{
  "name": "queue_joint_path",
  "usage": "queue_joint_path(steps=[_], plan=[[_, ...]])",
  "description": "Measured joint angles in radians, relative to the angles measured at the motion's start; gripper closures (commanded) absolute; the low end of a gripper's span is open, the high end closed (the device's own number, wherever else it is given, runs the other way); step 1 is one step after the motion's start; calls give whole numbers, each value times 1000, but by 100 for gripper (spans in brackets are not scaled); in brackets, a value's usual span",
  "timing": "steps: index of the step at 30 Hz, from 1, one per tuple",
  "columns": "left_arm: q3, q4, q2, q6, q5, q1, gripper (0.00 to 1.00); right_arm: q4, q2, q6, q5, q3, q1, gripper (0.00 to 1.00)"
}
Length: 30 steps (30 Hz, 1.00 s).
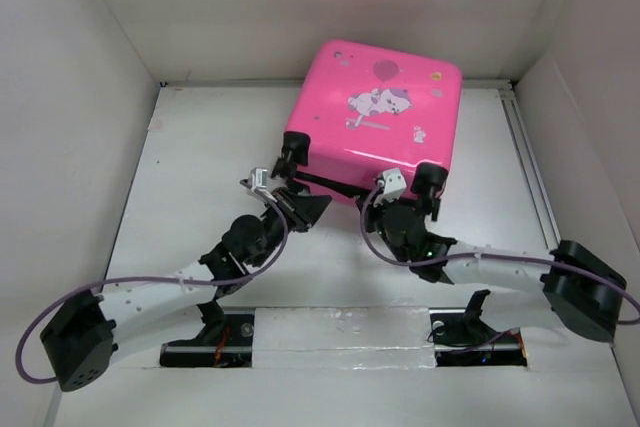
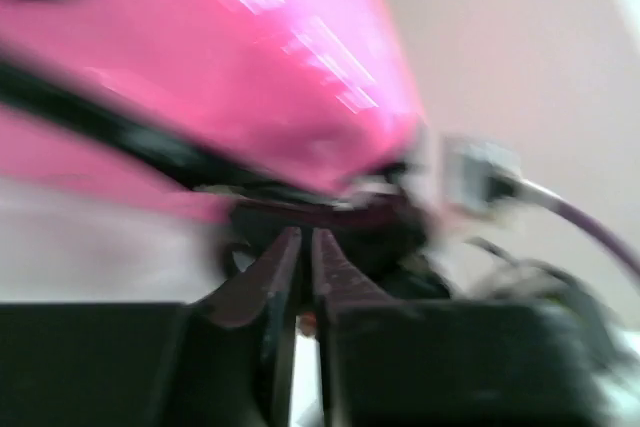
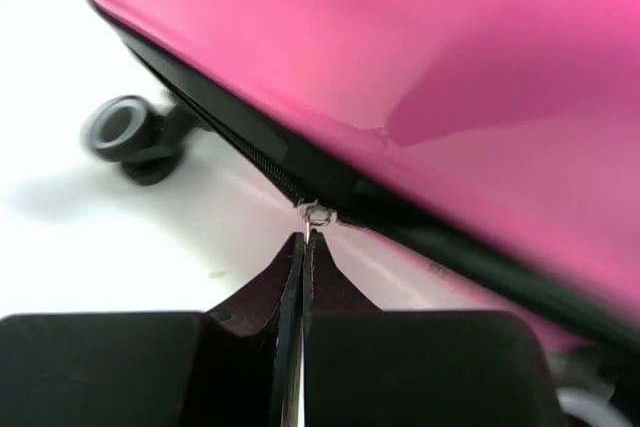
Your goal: Pack the luggage
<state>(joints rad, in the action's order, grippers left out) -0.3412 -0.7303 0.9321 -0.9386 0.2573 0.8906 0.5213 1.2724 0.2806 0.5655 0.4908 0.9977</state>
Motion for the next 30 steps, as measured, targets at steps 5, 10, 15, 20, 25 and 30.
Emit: queue_joint_path(steps=[5, 10, 15, 20, 25, 30], plan=[[-19, -4, -145, 22, -83, 15, 100, -169, -209, 51, -151, -38, 10, 100], [-19, 14, -156, 36, -96, -3, 100, -290, -351, 88, -235, -76, 5, 100], [-54, 191, -177, 78, -29, -9, 79, -305, -358, 112, -253, -77, -3, 100], [-144, 437, -228, 97, 120, -8, 18, -314, -370, 125, -293, -82, -55, 100], [-143, 575, -356, 78, 230, -8, 8, -324, -375, 129, -406, -82, -151, 100], [-145, 741, -312, 77, 333, -15, 9, -351, -401, 116, -515, -82, -269, 100]])
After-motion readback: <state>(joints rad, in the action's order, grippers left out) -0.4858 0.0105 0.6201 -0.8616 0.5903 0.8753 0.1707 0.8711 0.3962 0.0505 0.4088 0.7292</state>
